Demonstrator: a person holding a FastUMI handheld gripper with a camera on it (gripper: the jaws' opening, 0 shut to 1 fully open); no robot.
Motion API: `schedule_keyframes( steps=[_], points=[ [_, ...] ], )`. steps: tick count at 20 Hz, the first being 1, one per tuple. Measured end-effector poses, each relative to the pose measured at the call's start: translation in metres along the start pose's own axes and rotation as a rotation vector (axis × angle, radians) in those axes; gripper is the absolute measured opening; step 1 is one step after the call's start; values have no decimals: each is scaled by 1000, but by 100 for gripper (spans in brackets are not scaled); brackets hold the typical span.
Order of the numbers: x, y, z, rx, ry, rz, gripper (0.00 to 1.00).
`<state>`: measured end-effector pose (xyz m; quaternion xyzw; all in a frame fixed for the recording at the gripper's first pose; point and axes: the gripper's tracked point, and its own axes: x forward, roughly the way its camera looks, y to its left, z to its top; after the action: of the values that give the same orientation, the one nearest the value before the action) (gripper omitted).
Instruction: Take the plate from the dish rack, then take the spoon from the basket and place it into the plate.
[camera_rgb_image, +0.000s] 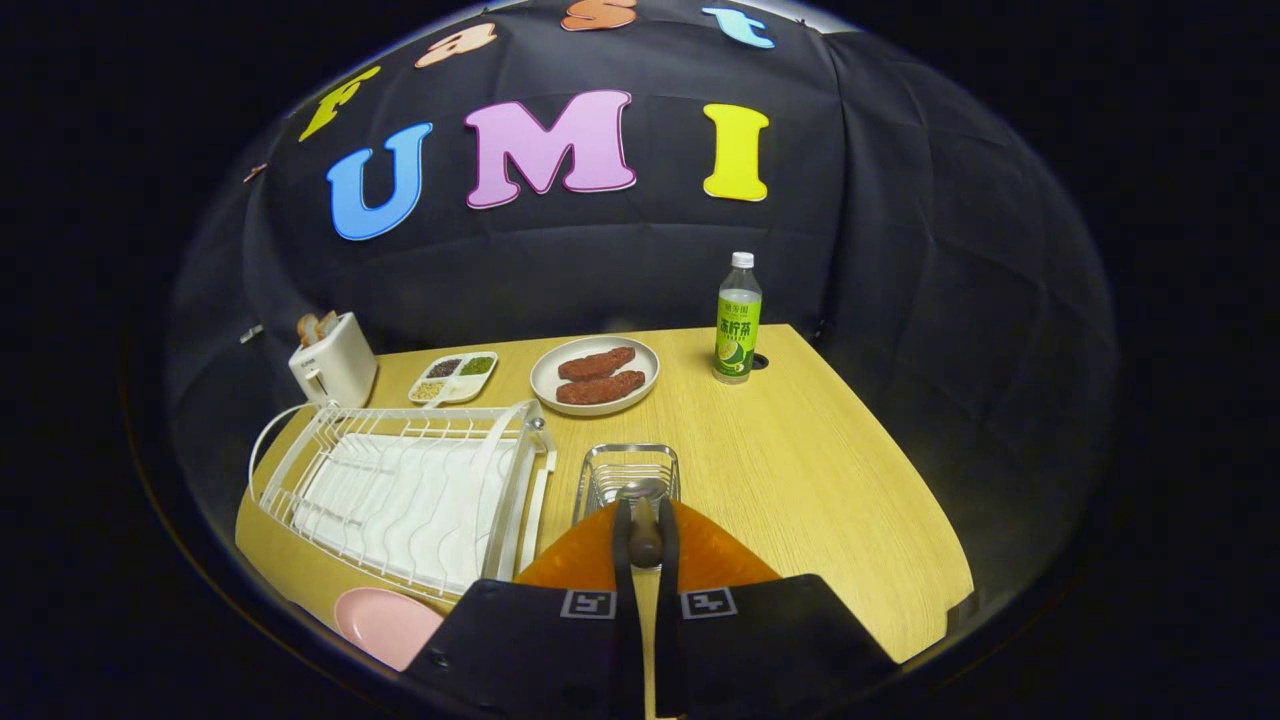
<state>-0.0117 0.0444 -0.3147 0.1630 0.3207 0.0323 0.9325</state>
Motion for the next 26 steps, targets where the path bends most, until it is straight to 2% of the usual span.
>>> schedule_keyframes(
  steps=[5,8,11,17,22,26],
  points=[
    [-65,34,37,-44,-47,139,9],
    [-99,63,51,-15,-47,271,9],
    [-132,99,40,-12,-16,415,8],
    [-157,163,-35,-65,107,592,9],
    [-137,187,-118,-109,253,649,9],
    [-123,202,-155,-113,292,691,9]
  ],
)
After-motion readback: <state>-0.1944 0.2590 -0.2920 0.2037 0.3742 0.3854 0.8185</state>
